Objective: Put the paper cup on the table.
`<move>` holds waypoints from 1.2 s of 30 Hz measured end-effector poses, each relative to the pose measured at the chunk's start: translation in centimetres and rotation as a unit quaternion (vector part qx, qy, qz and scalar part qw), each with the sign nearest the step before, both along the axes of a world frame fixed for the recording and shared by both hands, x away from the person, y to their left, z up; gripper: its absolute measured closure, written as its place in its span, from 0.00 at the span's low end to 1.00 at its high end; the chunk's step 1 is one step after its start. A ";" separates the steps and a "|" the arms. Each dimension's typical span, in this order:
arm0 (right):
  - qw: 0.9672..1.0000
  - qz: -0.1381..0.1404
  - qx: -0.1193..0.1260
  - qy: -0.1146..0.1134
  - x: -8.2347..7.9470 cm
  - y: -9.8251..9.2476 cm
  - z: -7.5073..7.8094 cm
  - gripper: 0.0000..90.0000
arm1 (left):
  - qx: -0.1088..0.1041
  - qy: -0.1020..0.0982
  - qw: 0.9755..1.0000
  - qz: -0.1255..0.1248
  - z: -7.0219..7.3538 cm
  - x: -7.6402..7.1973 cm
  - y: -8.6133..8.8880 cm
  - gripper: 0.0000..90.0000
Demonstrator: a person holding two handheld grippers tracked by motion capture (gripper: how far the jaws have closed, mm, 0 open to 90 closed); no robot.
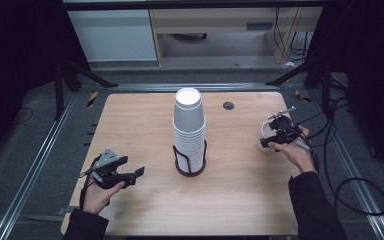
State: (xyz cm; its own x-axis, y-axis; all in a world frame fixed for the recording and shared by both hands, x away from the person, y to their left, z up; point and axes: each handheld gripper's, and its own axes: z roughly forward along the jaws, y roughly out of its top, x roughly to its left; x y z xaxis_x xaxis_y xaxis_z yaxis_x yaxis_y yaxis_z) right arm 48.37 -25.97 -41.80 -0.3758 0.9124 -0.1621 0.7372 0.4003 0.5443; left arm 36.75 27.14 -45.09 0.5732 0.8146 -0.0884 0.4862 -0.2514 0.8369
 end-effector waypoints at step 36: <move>0.999 0.008 -0.012 0.037 0.7 0.3 -1.8 0.07 | 0.010 0.004 1.000 -0.009 -0.2 0.0 -0.2 0.21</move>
